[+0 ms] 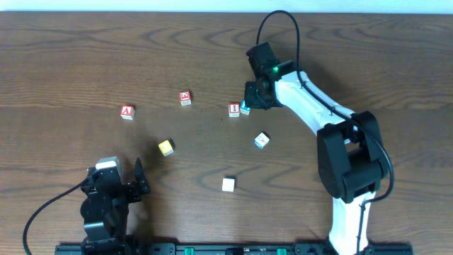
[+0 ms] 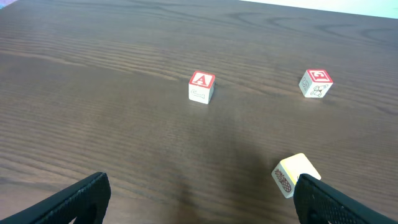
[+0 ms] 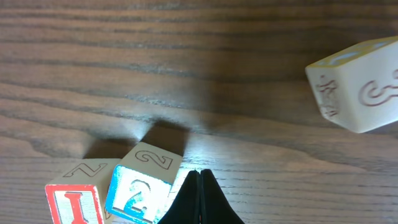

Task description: Spell out Ai2

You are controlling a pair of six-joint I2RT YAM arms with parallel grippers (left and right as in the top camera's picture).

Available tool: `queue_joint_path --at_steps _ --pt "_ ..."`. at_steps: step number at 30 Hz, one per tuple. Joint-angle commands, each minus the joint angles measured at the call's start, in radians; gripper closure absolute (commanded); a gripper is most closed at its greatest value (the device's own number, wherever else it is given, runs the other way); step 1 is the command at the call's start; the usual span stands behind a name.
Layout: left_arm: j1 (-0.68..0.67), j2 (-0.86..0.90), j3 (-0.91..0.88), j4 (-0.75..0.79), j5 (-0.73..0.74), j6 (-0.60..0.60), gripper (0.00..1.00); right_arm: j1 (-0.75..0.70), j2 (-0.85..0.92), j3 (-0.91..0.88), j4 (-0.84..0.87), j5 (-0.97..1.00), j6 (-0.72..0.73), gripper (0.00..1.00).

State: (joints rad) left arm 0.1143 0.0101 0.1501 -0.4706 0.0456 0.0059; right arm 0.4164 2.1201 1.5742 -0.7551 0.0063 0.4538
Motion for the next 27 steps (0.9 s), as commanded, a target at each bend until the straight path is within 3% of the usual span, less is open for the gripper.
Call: queue_joint_path --at_steps 1,27 --pt "-0.003 -0.006 -0.016 -0.003 -0.004 0.017 0.05 0.014 0.025 -0.008 -0.005 -0.007 -0.022 0.99" --pt "-0.003 -0.006 -0.017 -0.003 -0.004 0.017 0.05 0.024 0.047 -0.013 0.043 -0.014 -0.026 0.99"
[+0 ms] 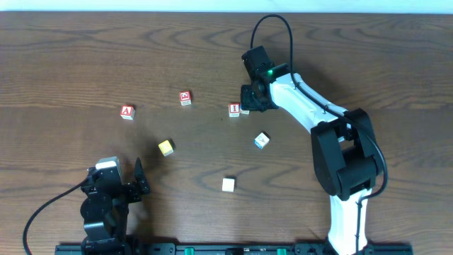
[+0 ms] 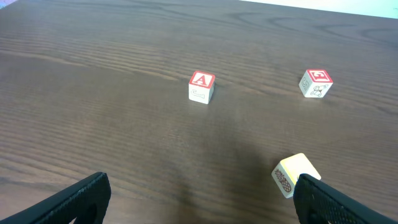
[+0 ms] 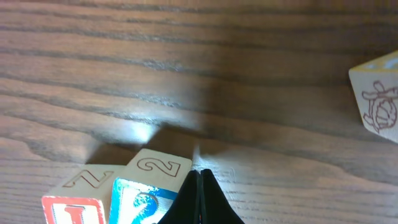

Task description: Spell out Ai2

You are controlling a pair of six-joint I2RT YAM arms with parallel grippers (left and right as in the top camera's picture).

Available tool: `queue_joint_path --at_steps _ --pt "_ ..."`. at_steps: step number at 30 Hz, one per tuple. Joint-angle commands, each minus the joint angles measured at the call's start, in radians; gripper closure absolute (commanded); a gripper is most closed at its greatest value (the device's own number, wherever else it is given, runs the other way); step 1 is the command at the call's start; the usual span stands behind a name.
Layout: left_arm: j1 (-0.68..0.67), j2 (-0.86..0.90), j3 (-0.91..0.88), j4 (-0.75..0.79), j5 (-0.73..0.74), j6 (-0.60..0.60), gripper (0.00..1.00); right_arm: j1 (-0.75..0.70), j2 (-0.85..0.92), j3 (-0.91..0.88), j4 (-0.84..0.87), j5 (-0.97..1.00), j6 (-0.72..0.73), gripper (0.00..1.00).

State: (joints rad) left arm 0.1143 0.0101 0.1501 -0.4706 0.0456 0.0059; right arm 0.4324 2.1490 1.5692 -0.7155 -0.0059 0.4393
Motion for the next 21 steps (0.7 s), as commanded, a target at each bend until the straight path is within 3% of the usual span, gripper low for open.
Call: queue_joint_path --at_steps 1,21 --pt "-0.003 -0.006 -0.017 -0.003 -0.004 0.017 0.05 0.008 0.018 -0.008 0.006 -0.003 -0.016 0.98" --pt "-0.003 -0.006 -0.016 -0.003 -0.004 0.017 0.05 0.007 0.018 -0.008 0.02 -0.008 -0.036 0.98"
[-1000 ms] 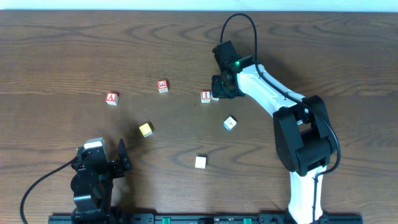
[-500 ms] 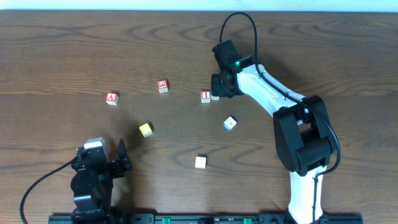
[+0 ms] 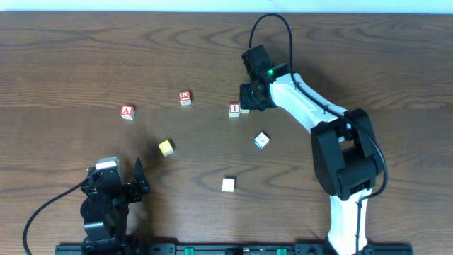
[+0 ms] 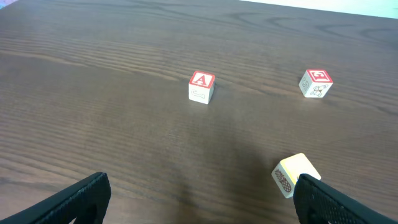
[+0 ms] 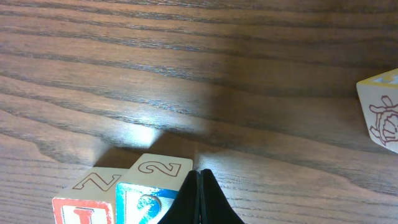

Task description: Spell out Ai2

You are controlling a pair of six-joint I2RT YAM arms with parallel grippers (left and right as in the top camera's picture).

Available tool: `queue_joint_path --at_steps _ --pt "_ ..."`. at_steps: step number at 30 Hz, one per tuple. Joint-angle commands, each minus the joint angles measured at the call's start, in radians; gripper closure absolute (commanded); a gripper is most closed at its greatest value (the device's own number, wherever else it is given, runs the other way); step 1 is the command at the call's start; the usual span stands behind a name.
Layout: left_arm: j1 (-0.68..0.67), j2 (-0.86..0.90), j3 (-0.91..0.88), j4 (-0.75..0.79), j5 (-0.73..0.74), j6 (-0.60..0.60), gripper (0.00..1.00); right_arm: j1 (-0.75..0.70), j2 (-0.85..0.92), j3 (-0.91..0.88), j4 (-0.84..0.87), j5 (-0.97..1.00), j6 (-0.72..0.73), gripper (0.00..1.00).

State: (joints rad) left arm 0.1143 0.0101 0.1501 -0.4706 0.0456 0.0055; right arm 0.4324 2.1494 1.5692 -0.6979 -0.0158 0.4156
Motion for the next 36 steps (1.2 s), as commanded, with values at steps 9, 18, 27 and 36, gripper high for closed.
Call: queue_joint_path --at_steps 9,18,27,36 --pt "-0.003 -0.006 -0.017 -0.003 -0.004 0.018 0.05 -0.003 0.017 -0.007 0.072 0.026 -0.013 0.99" --pt "-0.003 -0.006 -0.016 -0.003 -0.004 0.018 0.05 -0.003 0.017 -0.007 0.103 0.027 -0.005 0.98" --pt "-0.003 -0.006 -0.016 -0.003 -0.004 0.018 0.04 -0.003 0.017 -0.006 0.149 0.018 -0.002 0.99" --pt "-0.003 -0.006 -0.016 -0.003 -0.004 0.018 0.05 -0.003 0.017 -0.006 0.122 -0.049 -0.006 0.99"
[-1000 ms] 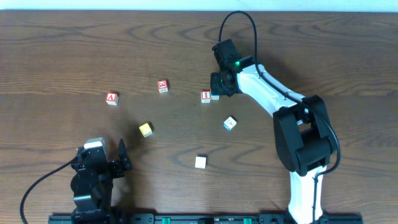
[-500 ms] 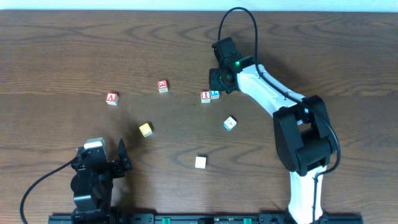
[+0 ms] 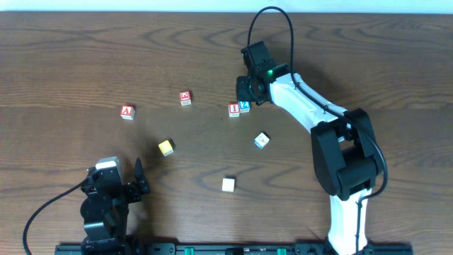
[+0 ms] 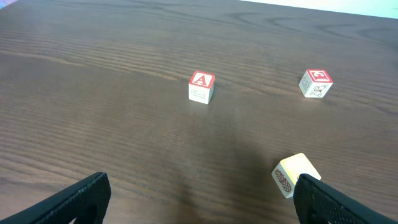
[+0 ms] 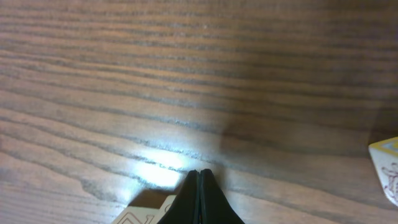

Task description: Spell out Ai2

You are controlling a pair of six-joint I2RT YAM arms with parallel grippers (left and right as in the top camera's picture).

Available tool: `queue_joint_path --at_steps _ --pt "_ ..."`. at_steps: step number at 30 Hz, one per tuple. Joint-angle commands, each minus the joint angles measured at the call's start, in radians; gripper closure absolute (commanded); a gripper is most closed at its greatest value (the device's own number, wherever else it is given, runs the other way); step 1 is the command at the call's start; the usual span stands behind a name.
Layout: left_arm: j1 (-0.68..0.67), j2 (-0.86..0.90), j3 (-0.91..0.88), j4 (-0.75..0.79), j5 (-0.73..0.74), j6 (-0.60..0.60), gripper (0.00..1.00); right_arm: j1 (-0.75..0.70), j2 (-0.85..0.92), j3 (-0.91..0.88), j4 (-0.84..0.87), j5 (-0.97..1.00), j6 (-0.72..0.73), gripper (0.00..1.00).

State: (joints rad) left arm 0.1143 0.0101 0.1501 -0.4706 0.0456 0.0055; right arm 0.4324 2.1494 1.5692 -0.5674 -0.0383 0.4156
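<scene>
The red A block [image 3: 127,111] lies at the table's left, also the red A block [image 4: 201,86] in the left wrist view. The red I block [image 3: 233,109] and the blue 2 block [image 3: 244,106] sit side by side, touching. My right gripper [image 3: 243,89] is shut and empty just behind the 2 block; its closed fingertips [image 5: 199,176] point at the wood, with only a block's corner [image 5: 146,214] showing below. My left gripper [image 4: 199,199] stands open at the near left, holding nothing.
A red 3 block [image 3: 185,98] lies between the A and I blocks. A yellow block [image 3: 165,147] sits ahead of the left gripper. A blue-edged block [image 3: 262,140] and a plain white block [image 3: 228,184] lie nearer the front.
My right gripper has pulled back away from the 2 block, which now shows uncovered beside the I block. The left arm has not moved.
The 2 block stood turned and slightly apart from the I block, with my shut right gripper against it. At the following moments the block sat squared up against the I block. Now the gripper is behind the pair. The left arm stayed still.
</scene>
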Motion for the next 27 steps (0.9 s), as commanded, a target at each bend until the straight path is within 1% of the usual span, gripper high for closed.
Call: queue_joint_path --at_steps 1,7,27 --pt "-0.003 -0.006 -0.017 -0.003 -0.004 0.018 0.05 -0.002 0.017 -0.006 -0.013 -0.026 -0.006 0.98" --pt "-0.003 -0.006 -0.016 -0.003 -0.004 0.018 0.05 -0.001 0.017 -0.006 -0.046 -0.026 -0.013 0.99" --pt "-0.003 -0.006 -0.017 -0.003 -0.004 0.018 0.05 0.001 0.017 -0.006 -0.044 -0.049 -0.029 0.98"
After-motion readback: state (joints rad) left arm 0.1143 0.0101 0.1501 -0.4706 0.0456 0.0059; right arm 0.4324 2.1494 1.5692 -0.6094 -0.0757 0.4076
